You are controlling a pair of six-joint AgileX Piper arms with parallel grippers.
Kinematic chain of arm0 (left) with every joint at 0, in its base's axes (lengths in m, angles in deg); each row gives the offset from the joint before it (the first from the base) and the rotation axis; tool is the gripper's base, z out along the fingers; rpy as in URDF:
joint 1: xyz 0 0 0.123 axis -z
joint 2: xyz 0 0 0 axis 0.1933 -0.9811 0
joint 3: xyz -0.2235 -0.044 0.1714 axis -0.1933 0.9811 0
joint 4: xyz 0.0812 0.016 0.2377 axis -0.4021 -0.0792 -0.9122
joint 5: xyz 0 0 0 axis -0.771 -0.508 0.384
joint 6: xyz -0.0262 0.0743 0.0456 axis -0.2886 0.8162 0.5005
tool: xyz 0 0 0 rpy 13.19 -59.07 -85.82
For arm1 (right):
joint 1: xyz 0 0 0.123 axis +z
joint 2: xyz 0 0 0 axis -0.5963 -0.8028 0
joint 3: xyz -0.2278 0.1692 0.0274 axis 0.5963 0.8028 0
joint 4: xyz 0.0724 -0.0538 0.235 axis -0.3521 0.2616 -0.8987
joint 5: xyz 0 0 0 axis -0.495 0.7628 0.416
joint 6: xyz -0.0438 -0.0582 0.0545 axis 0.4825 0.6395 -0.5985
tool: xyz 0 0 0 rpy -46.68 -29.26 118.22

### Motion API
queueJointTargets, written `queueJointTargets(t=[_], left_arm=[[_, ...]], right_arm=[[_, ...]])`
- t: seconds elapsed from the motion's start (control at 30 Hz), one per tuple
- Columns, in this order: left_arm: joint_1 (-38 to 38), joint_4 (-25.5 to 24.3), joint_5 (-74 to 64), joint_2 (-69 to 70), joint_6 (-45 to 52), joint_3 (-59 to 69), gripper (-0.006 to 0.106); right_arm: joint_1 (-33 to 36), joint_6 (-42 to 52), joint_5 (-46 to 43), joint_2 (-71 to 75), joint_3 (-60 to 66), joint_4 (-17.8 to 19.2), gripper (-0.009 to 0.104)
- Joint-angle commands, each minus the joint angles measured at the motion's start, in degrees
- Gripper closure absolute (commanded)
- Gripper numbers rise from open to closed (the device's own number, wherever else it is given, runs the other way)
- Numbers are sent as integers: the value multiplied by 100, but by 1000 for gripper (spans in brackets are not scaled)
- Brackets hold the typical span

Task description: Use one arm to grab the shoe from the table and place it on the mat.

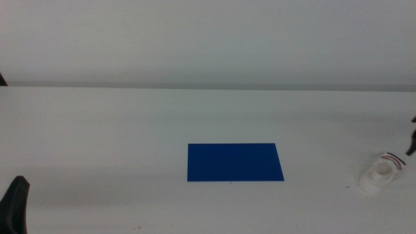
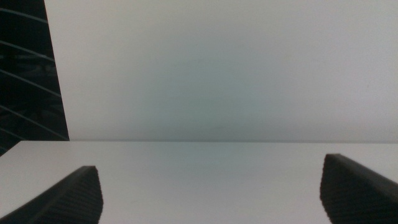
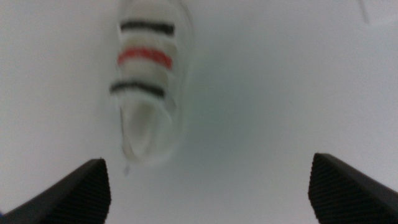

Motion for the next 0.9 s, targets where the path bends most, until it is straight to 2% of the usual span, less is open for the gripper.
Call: queueJointTargets(t=[0.0,0.33,0.47,0.57,0.67,0.8,0.87], left_arm=[[24,3,103,235,-33,244,7],[24,3,103,235,-33,244,7],[24,3,103,235,-33,244,7],[24,3,103,235,-33,244,7],[24,3,103,235,-33,244,7],[24,3,103,235,-33,244,7],[24,3,103,235,-33,244,7]], right_arm=[[-43,-304,-414,-332,-72,136,10],[-43,-342,-507,-613,-72,102,10],[-43,-330,-815,-613,-72,242,10],[-43,-330,-798,-613,-72,100,10],[-43,-650,-755,-613,-72,108,10],[-43,-1809,-792,-602,-58,127,12],[-43,-1877,-753,-602,-58,113,12]])
